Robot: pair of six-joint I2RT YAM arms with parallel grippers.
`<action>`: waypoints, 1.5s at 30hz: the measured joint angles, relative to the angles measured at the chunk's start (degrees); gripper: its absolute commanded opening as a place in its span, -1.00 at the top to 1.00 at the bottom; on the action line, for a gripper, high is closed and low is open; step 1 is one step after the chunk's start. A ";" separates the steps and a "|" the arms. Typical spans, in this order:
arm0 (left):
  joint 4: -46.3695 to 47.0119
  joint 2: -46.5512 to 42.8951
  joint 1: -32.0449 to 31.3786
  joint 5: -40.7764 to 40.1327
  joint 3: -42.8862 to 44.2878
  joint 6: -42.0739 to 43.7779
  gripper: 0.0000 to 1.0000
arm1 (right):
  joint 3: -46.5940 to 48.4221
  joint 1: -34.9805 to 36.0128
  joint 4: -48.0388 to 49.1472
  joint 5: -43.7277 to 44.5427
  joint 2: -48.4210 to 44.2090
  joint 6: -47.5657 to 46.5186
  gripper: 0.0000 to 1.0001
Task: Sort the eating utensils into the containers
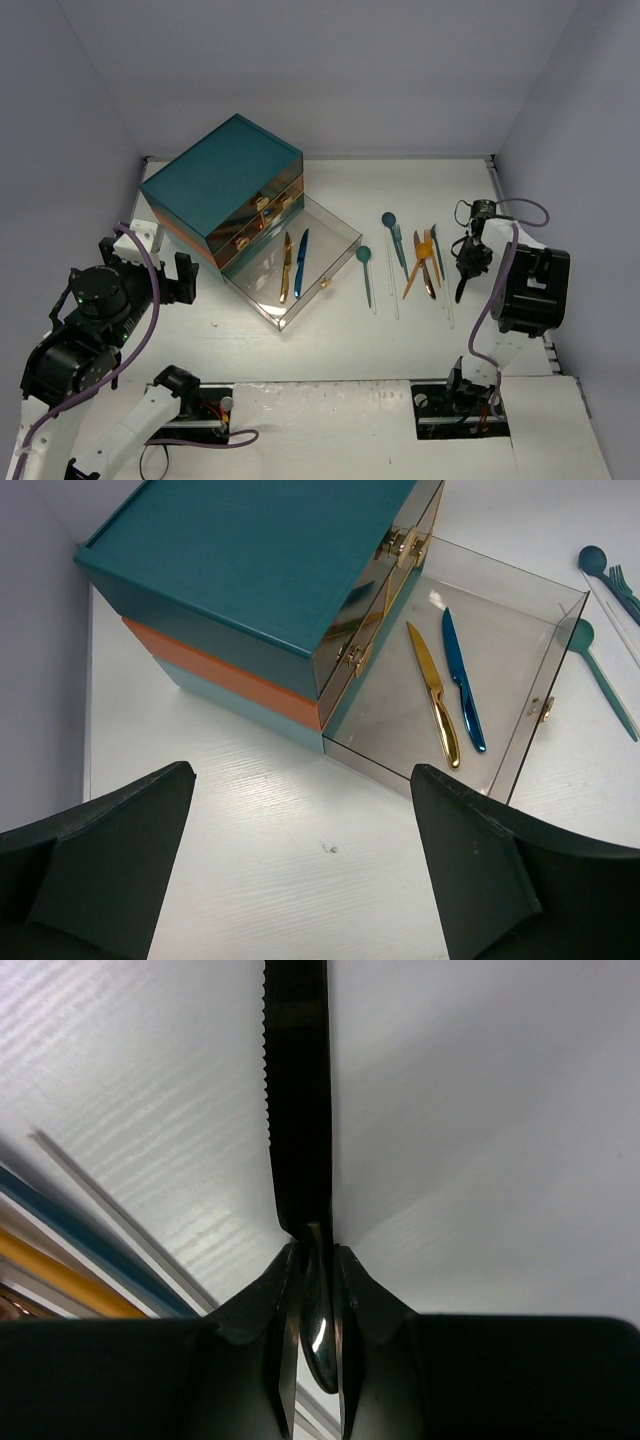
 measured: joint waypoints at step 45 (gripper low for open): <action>-0.02 9.82 0.00 0.57 6.56 -7.10 -0.75 | 33.17 56.21 7.85 1.14 21.39 29.39 0.03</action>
